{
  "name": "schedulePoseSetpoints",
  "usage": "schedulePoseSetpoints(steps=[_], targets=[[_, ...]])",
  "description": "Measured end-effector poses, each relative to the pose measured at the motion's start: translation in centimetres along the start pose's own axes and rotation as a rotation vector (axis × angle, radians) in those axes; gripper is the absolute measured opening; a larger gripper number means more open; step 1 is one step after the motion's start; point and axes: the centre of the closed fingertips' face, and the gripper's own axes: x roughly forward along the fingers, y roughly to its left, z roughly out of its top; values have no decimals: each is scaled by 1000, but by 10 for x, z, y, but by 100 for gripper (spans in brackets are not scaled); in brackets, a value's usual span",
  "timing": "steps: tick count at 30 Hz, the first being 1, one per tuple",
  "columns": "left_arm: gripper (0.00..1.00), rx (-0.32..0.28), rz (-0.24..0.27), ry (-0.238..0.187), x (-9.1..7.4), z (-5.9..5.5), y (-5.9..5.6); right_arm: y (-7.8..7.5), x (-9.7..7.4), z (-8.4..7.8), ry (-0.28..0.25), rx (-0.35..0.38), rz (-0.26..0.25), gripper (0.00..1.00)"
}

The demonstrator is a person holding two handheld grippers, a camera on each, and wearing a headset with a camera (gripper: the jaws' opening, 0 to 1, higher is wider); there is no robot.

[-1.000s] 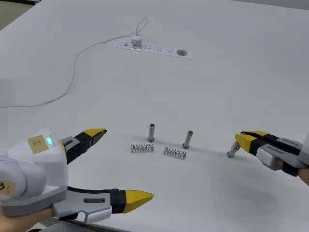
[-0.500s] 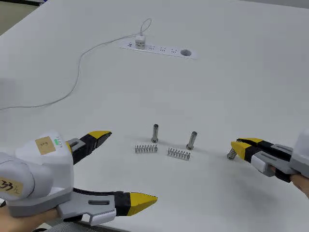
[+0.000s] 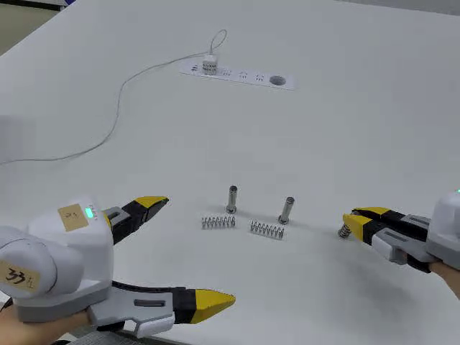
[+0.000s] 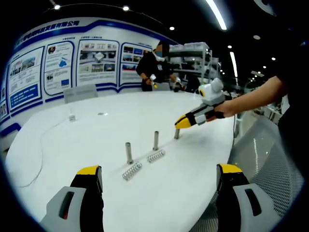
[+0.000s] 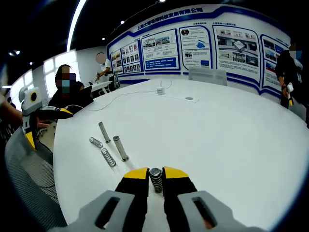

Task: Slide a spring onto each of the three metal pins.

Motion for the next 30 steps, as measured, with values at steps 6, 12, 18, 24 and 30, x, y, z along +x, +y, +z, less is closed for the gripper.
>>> schedulePoseSetpoints(steps=[6, 12, 18, 24, 30], targets=[[100, 18, -24, 16, 1, -2, -6, 0, -3, 6, -13, -20, 2, 15], [100, 8, -12, 13, 0, -2, -4, 2, -10, 18, -29, -39, -4, 17], [100, 19, -18, 15, 0, -2, -5, 12, -13, 28, -50, -65, 14, 18], [100, 21, -15, 9, -1, 0, -4, 34, -13, 33, -43, -100, 60, 18], [100, 25, -12, 8, -1, 0, -3, 48, -8, 29, -27, -122, 107, 18]])
